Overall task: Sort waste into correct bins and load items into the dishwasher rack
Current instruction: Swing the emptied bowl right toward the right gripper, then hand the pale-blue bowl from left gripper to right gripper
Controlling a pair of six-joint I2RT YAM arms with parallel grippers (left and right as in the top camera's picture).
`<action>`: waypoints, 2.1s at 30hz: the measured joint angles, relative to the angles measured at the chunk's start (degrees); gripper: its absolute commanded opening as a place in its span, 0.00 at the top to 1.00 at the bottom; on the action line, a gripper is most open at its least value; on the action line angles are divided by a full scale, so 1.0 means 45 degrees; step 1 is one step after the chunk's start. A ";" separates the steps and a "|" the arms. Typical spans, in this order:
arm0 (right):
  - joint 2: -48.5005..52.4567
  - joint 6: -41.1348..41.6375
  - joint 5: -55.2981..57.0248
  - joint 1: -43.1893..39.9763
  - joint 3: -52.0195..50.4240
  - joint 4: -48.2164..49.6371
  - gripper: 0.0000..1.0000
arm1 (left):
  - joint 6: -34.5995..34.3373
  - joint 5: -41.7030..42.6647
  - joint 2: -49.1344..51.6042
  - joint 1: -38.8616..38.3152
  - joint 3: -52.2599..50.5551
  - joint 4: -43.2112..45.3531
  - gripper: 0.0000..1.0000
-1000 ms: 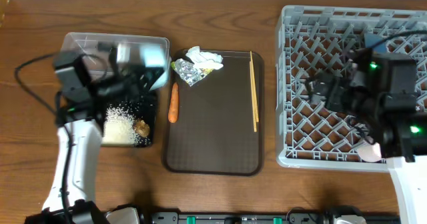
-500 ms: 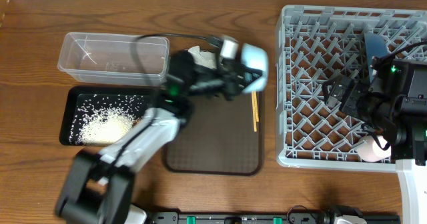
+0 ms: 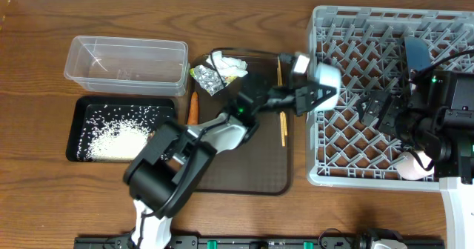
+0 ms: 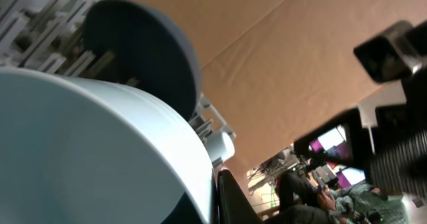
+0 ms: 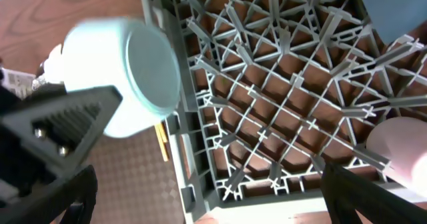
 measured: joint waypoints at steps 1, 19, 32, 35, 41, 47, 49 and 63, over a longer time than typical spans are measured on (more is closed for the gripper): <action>0.0000 0.0000 0.0000 0.0000 0.0000 -0.0034 0.01 | -0.0063 -0.0019 0.0155 -0.0073 0.0330 0.0019 0.94; 0.0000 0.0000 0.0005 -0.0005 0.0000 -0.0486 0.01 | -0.1044 -0.0976 0.1579 -0.0908 0.1962 0.0053 0.93; 0.0000 0.0000 0.0005 0.0000 0.0000 -0.0631 0.01 | -0.1515 -0.1360 0.2016 -0.1481 0.1962 0.0092 0.94; 0.0000 0.0000 0.0000 0.0000 0.0000 -0.0646 0.01 | -0.1520 -0.1355 0.2016 -0.1491 0.1962 0.0117 0.88; 0.0000 -0.0015 0.0000 0.0000 0.0000 -0.0772 0.01 | -0.1836 -0.1297 0.2006 -0.1282 0.2021 -0.0685 0.83; 0.0000 -0.0015 0.0015 0.0000 0.0000 -0.0772 0.01 | -0.2327 -0.1394 0.2021 -0.0967 0.2084 0.0131 0.94; 0.0000 -0.0015 0.0019 -0.0005 -0.0005 -0.0767 0.01 | -0.2531 -0.1423 0.2030 -0.0967 0.2089 0.1098 0.94; 0.0000 -0.0015 0.0015 0.0000 0.0000 -0.0913 0.01 | -0.3517 -0.1734 0.2035 -0.1127 0.2089 0.0593 0.94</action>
